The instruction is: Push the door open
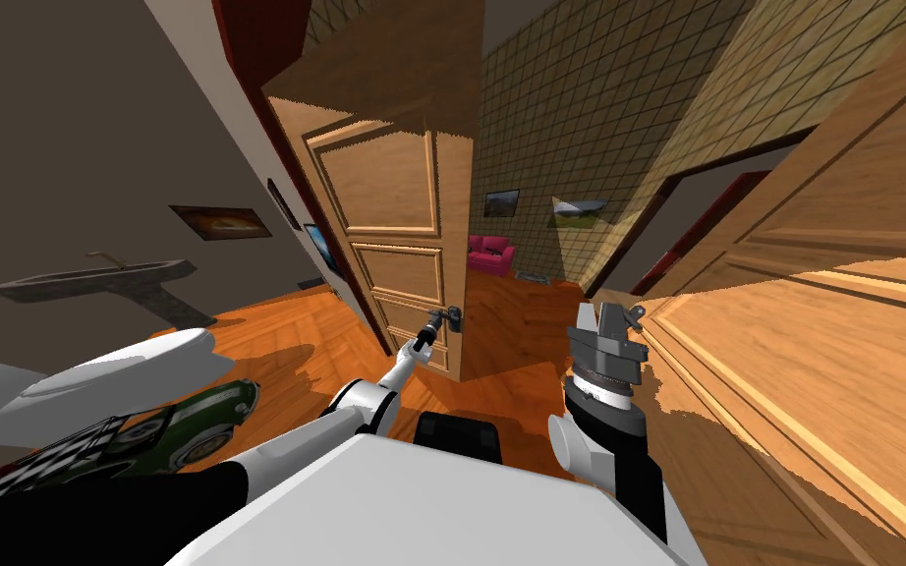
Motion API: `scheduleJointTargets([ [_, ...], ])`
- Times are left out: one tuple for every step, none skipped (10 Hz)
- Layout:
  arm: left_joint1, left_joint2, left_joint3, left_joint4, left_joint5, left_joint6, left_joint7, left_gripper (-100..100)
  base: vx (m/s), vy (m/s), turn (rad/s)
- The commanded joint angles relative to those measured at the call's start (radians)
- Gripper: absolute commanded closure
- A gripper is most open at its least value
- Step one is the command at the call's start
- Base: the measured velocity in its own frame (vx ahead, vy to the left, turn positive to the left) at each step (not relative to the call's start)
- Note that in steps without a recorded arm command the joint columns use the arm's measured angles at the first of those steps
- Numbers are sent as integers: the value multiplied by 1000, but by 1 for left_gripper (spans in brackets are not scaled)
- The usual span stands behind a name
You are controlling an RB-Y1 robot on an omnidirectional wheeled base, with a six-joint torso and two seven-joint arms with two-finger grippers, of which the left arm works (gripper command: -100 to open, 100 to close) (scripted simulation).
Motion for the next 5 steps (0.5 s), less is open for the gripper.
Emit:
scheduleJointTargets([
  [-29, 20, 26, 42, 11, -24, -10, 100, 94, -121, 45],
  [-29, 20, 26, 42, 11, -24, -10, 100, 52, -39, 4],
  [-26, 25, 46, 39, 22, -22, -21, 100, 106, -95, 36],
  [-26, 25, 46, 39, 22, -22, -21, 100, 121, -118, 71],
  [-24, 28, 60, 38, 29, -20, -29, 100, 124, -131, 59],
])
